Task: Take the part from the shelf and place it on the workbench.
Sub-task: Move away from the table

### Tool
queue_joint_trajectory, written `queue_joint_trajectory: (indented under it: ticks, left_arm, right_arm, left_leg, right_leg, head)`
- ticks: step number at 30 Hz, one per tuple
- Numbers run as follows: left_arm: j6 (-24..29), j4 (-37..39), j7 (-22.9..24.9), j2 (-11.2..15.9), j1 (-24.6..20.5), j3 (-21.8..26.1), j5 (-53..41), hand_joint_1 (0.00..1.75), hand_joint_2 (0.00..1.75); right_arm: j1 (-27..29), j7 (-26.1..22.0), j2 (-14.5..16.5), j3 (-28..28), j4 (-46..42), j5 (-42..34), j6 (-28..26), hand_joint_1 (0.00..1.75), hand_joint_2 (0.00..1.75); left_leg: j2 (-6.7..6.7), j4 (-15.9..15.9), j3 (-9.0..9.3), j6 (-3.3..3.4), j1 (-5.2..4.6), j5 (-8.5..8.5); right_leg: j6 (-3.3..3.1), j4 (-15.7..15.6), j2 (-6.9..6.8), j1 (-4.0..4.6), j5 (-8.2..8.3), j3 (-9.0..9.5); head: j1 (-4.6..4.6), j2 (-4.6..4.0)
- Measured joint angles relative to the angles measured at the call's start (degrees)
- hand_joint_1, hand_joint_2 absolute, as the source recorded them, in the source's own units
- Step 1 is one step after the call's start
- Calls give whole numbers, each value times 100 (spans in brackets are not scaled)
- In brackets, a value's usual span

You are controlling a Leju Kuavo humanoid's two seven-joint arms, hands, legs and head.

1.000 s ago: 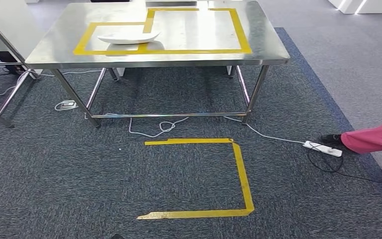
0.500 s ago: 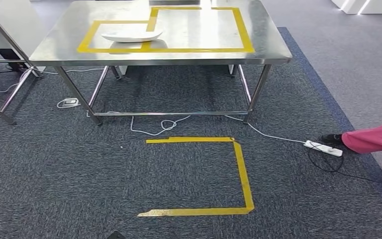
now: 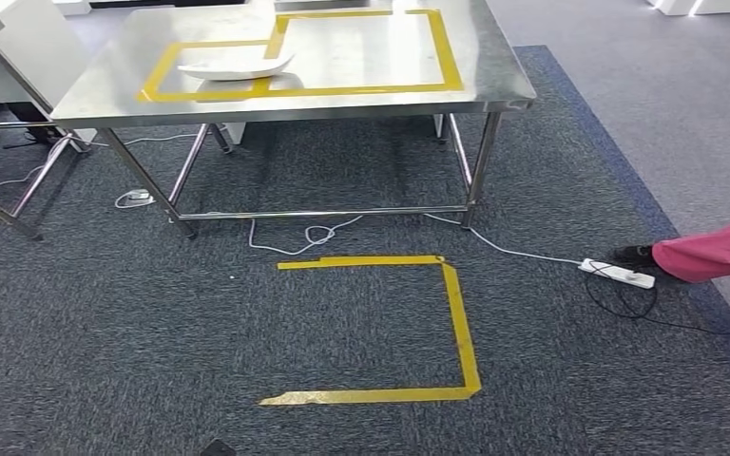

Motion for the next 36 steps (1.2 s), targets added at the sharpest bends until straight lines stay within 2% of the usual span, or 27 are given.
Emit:
queue_joint_trajectory:
  ticks: [1, 2, 3, 5, 6, 7, 8, 9, 11, 12, 13, 16, 20, 28, 36]
  left_arm:
    - [-1, 0, -8, -8, -1, 25, -4, 0, 0]
    - [-3, 0, -15, -17, -2, 52, -12, 0, 0]
    - [-6, 0, -22, -25, -5, 78, -21, 0, 0]
    - [-20, 0, -34, -40, -19, 135, -42, 0, 0]
    - [-28, -1, -44, -50, -32, 165, -54, 0, 0]
    - [-37, -1, -57, -62, -42, 197, -74, 0, 0]
    - [-45, -2, -69, -75, -50, 231, -96, 0, 0]
    - [-51, -3, -81, -92, -52, 263, -115, 0, 0]
    - [-75, -6, -102, -118, -51, 318, -153, 0, 0]
    - [-92, -8, -115, -132, -51, 344, -175, 0, 0]
    - [-113, -9, -130, -144, -52, 368, -205, 0, 0]
    - [-188, -9, -172, -172, -52, 440, -323, 0, 0]
    - [-331, -10, -219, -204, -29, 538, -437, 0, 0]
    - [-484, -13, -239, -240, 40, 660, -587, 0, 0]
    - [-549, -26, -203, -237, 29, 697, -982, 0, 0]
  right_arm:
    - [-10, -7, -1, -18, 13, 13, 0, 0, 0]
    - [-21, -11, -1, -40, 25, 25, 0, 0, 0]
    - [-31, -14, -1, -60, 35, 34, 0, 0, 0]
    - [-48, -19, 3, -93, 60, 46, -1, 0, 0]
    - [-57, -21, 6, -107, 73, 50, -3, 0, 0]
    - [-65, -22, 9, -120, 87, 55, -3, 0, 0]
    - [-72, -24, 12, -133, 100, 58, -3, 0, 0]
    - [-76, -24, 10, -144, 107, 61, -5, 0, 0]
    - [-77, -26, 8, -161, 116, 62, -9, 0, 0]
    - [-78, -28, 6, -169, 117, 58, -13, 0, 0]
    - [-79, -32, 5, -177, 117, 46, -20, 0, 0]
    - [-65, -60, 4, -187, 115, -61, -76, 0, 0]
    - [-8, 0, 4, -173, 60, -287, -226, 0, 0]
    - [386, 642, 4, 301, -369, -756, -530, 0, 0]
    - [709, 921, 4, 843, -674, -630, -455, 0, 0]
  left_leg:
    - [-2, 175, -24, 16, -2, -65]
    - [-4, 137, 49, 46, -7, -12]
    - [-7, -126, 222, 91, -17, 147]
    - [-18, -944, 676, 225, -59, 516]
    - [-23, -1268, 830, 278, -81, 617]
    - [-27, -1458, 904, 312, -100, 654]
    - [-27, -1523, 909, 321, -112, 645]
    - [-30, -1565, 901, 282, -113, 664]
    - [-35, -1616, 888, 166, -111, 705]
    - [-38, -1636, 886, 125, -108, 720]
    - [-37, -1636, 880, 117, -114, 726]
    - [-30, -1627, 875, 170, -133, 739]
    - [-29, -1616, 857, 211, -151, 766]
    - [-30, -1612, 850, 227, -157, 761]
    - [-30, -1613, 847, 225, -152, 766]
  right_leg:
    - [-8, 3, -2, 20, 26, -20]
    - [-12, 6, 0, 41, 51, -34]
    - [-15, 8, 3, 64, 72, -39]
    - [-11, 13, 4, 106, 104, -55]
    - [3, 19, 0, 118, 118, -73]
    - [25, 24, -4, 120, 135, -96]
    - [55, 25, -9, 118, 155, -118]
    - [67, 23, -11, 111, 158, -135]
    - [-31, -4, -12, 110, 155, -165]
    - [-66, -17, -11, 110, 153, -183]
    - [-76, -34, -7, 105, 173, -199]
    - [43, -65, 6, 85, 246, -197]
    - [108, -82, 8, 68, 299, -145]
    - [120, -84, 6, 59, 303, -152]
    - [119, -79, 6, 62, 303, -162]
  head:
    - [1, 0]
    - [1, 0]
    - [0, 0]
    - [8, 0]
    - [8, 0]
    - [12, 0]
    - [11, 0]
    - [5, 0]
    - [14, 0]
    - [20, 0]
    - [26, 0]
    - [25, 0]
    - [23, 0]
    - [21, 0]
    - [21, 0]
